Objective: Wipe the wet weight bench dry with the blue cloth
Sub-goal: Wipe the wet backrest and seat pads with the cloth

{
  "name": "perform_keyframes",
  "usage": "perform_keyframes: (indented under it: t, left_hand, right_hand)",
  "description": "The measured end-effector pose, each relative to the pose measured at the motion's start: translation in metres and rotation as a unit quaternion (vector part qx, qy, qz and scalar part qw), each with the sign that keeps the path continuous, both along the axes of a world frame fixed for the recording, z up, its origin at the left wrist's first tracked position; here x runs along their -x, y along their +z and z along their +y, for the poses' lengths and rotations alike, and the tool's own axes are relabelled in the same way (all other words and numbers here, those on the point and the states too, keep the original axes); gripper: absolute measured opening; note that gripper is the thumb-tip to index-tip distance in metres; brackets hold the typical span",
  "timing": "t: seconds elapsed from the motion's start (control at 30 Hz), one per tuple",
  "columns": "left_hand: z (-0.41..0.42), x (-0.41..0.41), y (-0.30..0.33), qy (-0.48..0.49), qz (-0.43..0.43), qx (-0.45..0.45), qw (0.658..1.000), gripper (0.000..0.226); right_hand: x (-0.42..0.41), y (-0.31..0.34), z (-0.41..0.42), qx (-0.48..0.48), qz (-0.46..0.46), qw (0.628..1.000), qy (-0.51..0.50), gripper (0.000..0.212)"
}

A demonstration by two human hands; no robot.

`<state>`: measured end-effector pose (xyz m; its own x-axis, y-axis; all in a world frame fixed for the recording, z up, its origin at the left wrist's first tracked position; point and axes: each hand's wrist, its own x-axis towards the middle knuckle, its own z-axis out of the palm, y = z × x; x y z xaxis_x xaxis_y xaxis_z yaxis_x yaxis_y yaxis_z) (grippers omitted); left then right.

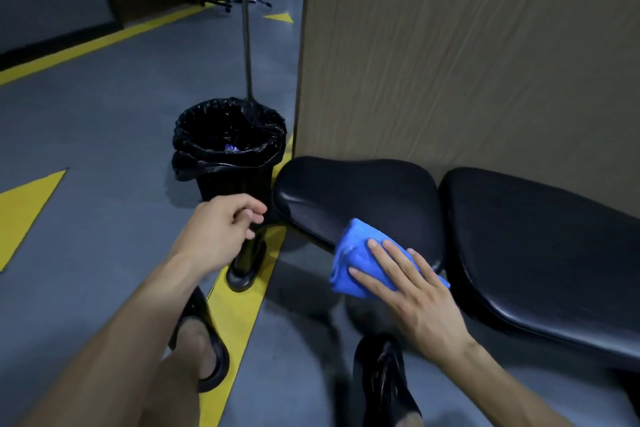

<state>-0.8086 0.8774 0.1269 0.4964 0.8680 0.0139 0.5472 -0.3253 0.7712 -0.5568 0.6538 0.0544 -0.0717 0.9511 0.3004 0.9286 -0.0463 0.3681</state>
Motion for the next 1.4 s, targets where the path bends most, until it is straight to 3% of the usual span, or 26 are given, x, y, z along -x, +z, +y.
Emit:
perform_keyframes:
  t: [0.1,0.2,0.27,0.4,0.53,0.57,0.63,0.7,0.8,0.9,0.93,1.0,1.03,1.1,1.2,1.27,1.4]
  left_hand:
    - [-0.015,0.0,0.001,-0.015,0.046,-0.011,0.999,0.031]
    - [-0.034,-0.004,0.005,-0.029,0.075,-0.022,0.997,0.033]
    - [-0.047,-0.011,0.01,-0.038,0.088,-0.032,0.995,0.034]
    - [-0.07,-0.024,0.025,-0.07,0.108,-0.049,0.99,0.035]
    - [-0.082,-0.036,0.056,-0.111,0.1,-0.074,0.986,0.032]
    - [-0.083,-0.037,0.063,-0.112,0.095,-0.089,0.985,0.031]
    - [-0.079,-0.036,0.067,-0.106,0.087,-0.106,0.985,0.031]
    - [-0.074,-0.036,0.059,-0.1,0.089,-0.091,0.987,0.03]
    - [-0.066,-0.039,0.039,-0.118,0.118,-0.067,0.984,0.03]
    - [-0.053,-0.042,0.03,-0.135,0.127,-0.054,0.981,0.03]
    - [-0.048,-0.043,0.029,-0.131,0.124,-0.051,0.982,0.03]
    - [-0.04,-0.045,0.027,-0.126,0.116,-0.05,0.984,0.03]
    - [-0.038,-0.046,0.026,-0.128,0.112,-0.051,0.984,0.03]
    - [-0.034,-0.052,0.024,-0.14,0.108,-0.048,0.983,0.03]
    - [-0.027,-0.061,0.021,-0.148,0.103,-0.04,0.983,0.031]
    - [-0.025,-0.067,0.02,-0.151,0.106,-0.036,0.982,0.031]
    - [-0.024,-0.073,0.022,-0.16,0.11,-0.03,0.981,0.032]
  right_hand:
    - [-0.009,-0.005,-0.03,-0.039,0.134,0.988,-0.06,0.084]
    - [-0.002,-0.008,-0.058,-0.097,0.317,0.932,-0.144,0.088]
    - [0.013,-0.01,-0.074,-0.174,0.478,0.844,-0.173,0.074]
    - [0.048,-0.015,-0.086,-0.268,0.72,0.6,-0.225,0.06]
    - [0.065,-0.017,-0.071,-0.331,0.848,0.334,-0.245,0.035]
    - [0.067,-0.014,-0.063,-0.347,0.86,0.283,-0.246,0.028]
    - [0.067,-0.008,-0.045,-0.363,0.867,0.237,-0.245,0.018]
    - [0.061,-0.008,-0.023,-0.364,0.869,0.218,-0.255,0.02]
    - [0.046,-0.011,0.002,-0.345,0.878,0.154,-0.294,0.049]
    - [0.031,-0.012,0.011,-0.32,0.897,0.061,-0.299,0.06]
    - [0.028,-0.01,0.014,-0.324,0.901,0.053,-0.283,0.062]
    - [0.033,-0.006,0.015,-0.349,0.888,0.097,-0.282,0.07]
    - [0.038,-0.004,0.013,-0.366,0.876,0.13,-0.285,0.066]
    - [0.052,-0.006,0.002,-0.395,0.846,0.21,-0.29,0.037]
    - [0.057,-0.004,-0.009,-0.382,0.817,0.322,-0.287,0.012]
    - [0.048,-0.002,-0.004,-0.385,0.8,0.348,-0.302,0.011]
    - [0.041,0.007,0.003,-0.386,0.79,0.346,-0.327,0.012]
